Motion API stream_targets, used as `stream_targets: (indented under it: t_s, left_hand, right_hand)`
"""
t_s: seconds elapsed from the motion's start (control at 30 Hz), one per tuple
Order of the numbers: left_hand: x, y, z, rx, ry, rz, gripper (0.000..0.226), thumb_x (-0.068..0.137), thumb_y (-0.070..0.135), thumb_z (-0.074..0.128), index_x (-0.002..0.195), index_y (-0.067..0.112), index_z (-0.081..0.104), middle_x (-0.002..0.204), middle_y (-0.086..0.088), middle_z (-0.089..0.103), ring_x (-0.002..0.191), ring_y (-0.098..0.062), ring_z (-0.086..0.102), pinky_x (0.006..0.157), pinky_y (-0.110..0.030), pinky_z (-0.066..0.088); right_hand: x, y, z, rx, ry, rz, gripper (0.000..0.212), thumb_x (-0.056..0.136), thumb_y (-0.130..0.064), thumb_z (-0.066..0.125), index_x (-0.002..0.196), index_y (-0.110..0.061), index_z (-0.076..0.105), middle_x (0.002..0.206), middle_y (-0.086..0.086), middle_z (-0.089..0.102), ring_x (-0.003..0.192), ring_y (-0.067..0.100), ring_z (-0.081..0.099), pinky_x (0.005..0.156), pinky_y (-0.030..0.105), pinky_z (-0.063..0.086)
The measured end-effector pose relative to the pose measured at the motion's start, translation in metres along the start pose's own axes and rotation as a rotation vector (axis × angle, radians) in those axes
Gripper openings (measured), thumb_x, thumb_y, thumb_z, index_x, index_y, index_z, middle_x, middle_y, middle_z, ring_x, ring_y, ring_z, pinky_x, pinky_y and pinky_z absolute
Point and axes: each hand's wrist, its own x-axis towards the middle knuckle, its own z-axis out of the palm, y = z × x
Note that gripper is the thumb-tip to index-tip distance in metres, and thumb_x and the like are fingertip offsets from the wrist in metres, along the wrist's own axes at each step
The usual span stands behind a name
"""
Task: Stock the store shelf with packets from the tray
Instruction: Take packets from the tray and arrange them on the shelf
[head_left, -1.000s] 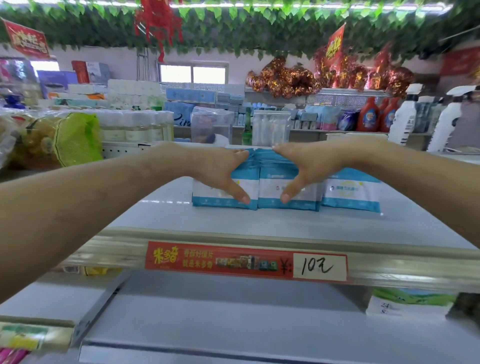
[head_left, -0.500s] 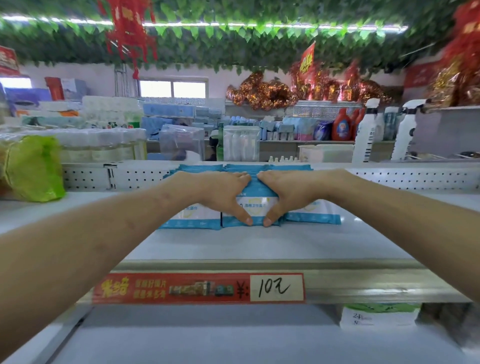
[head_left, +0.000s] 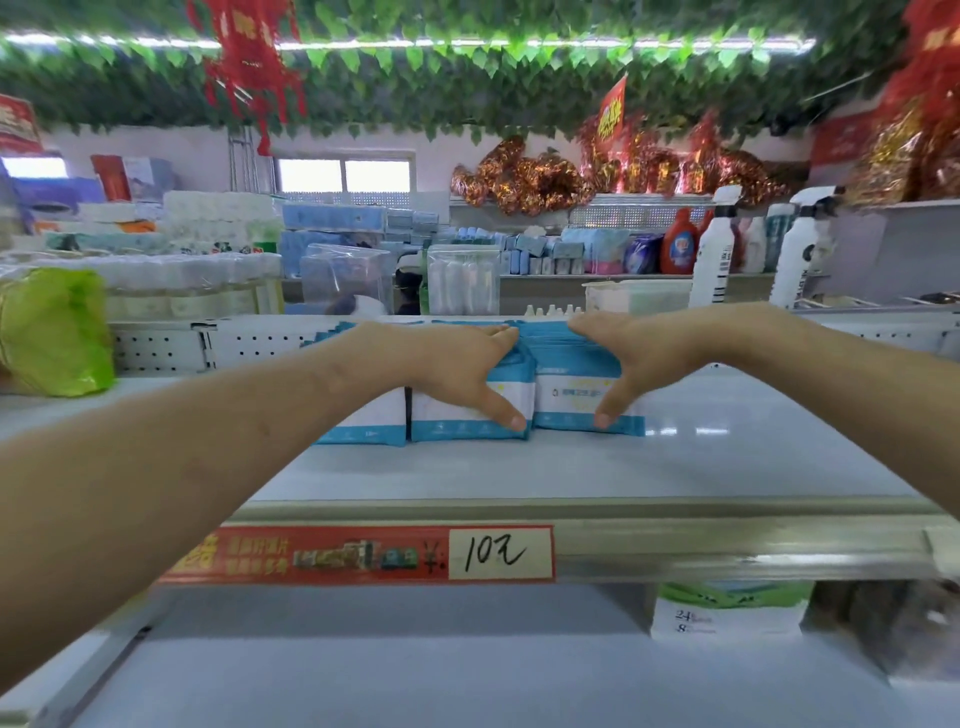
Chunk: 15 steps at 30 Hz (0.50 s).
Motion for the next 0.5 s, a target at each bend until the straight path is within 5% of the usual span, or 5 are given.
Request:
stream_targets:
  t_s: [0.23, 0.5]
  left_hand:
    - [0.035, 0.040, 0.001, 0.093, 0.050, 0.031, 0.133, 0.071, 0.095, 0.053, 0.166, 0.015, 0.004, 0.174, 0.000, 0.010, 0.155, -0.025, 0.027, 0.123, -0.047, 0.033]
    - [0.056, 0.053, 0.006, 0.189, 0.056, -0.033, 0.118, 0.084, 0.082, 0.058, 0.165, 0.011, 0.009, 0.174, -0.006, 0.014, 0.154, -0.029, 0.030, 0.118, -0.047, 0.038]
  right_hand:
    - [0.002, 0.031, 0.028, 0.014, 0.019, -0.024, 0.137, 0.066, -0.072, 0.083, 0.165, -0.022, 0.001, 0.170, -0.006, 0.012, 0.153, 0.017, 0.019, 0.125, 0.033, 0.019]
    - [0.022, 0.043, 0.031, -0.016, 0.044, -0.100, 0.128, 0.070, -0.072, 0.080, 0.163, -0.025, 0.007, 0.165, -0.005, 0.023, 0.147, 0.017, 0.031, 0.123, 0.038, 0.027]
